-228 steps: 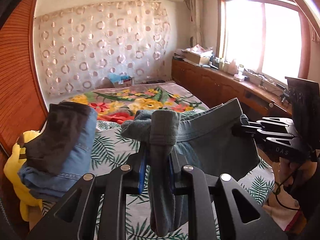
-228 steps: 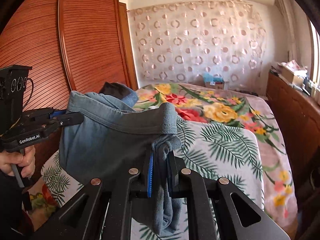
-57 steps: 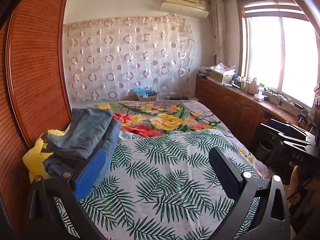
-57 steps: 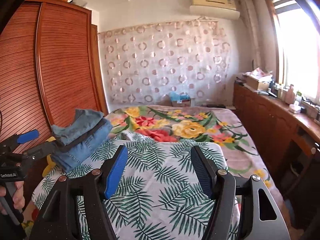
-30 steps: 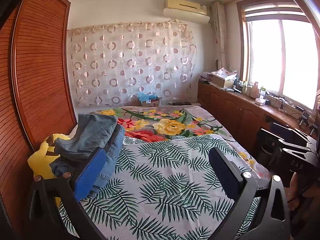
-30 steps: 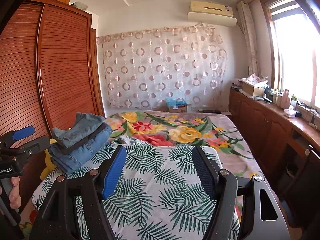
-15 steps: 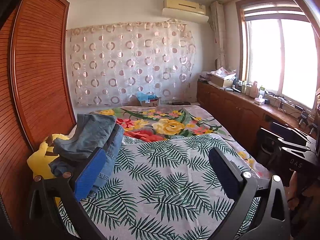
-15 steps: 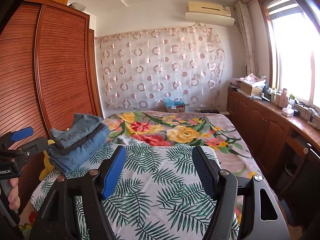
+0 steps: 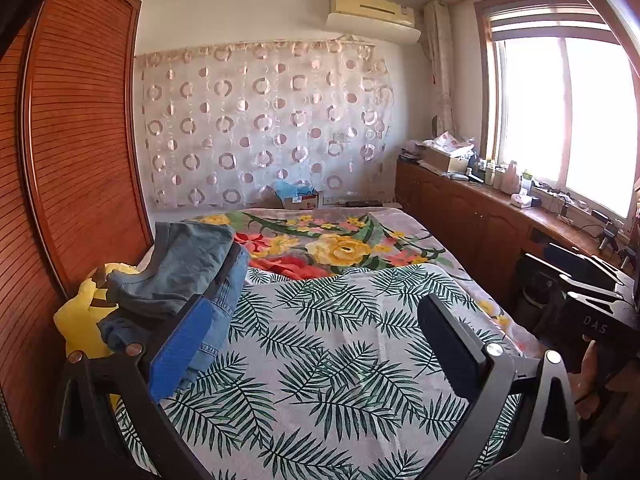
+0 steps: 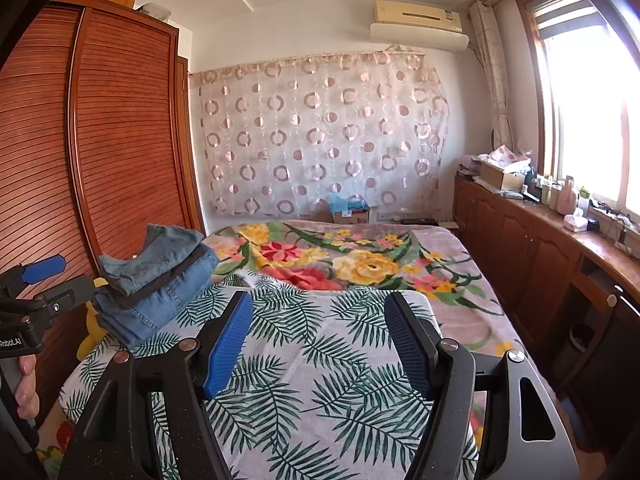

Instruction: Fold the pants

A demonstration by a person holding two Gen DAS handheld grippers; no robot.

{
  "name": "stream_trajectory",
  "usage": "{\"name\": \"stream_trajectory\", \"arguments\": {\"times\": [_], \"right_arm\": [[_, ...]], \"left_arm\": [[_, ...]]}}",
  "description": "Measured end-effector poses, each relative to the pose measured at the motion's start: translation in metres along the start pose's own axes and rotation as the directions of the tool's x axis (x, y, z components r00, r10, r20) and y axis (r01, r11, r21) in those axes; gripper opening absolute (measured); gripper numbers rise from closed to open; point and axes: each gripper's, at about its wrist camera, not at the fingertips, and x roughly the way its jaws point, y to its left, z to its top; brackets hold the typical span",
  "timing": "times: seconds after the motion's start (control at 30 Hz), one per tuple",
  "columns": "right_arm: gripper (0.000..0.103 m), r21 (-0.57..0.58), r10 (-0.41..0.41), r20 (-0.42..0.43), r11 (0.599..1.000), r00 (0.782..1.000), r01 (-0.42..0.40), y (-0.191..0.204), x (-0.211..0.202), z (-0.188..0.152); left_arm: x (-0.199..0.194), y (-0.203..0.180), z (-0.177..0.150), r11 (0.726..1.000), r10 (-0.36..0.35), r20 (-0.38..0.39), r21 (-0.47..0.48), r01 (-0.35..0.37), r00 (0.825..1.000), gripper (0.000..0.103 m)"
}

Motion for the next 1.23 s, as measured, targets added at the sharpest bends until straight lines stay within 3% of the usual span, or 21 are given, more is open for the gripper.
{"name": "stream_trajectory", "arguments": {"times": [1.23], "right_arm": [[0.07, 0.003, -0.003, 0.005, 1.0, 1.0, 0.003, 0.0043, 0.0007, -0.0033]], "left_arm": [[-0.0004, -0.0005, 0.0002, 1.0, -0.001, 0.001, -0.001, 0.001, 1.0, 0.103]]}}
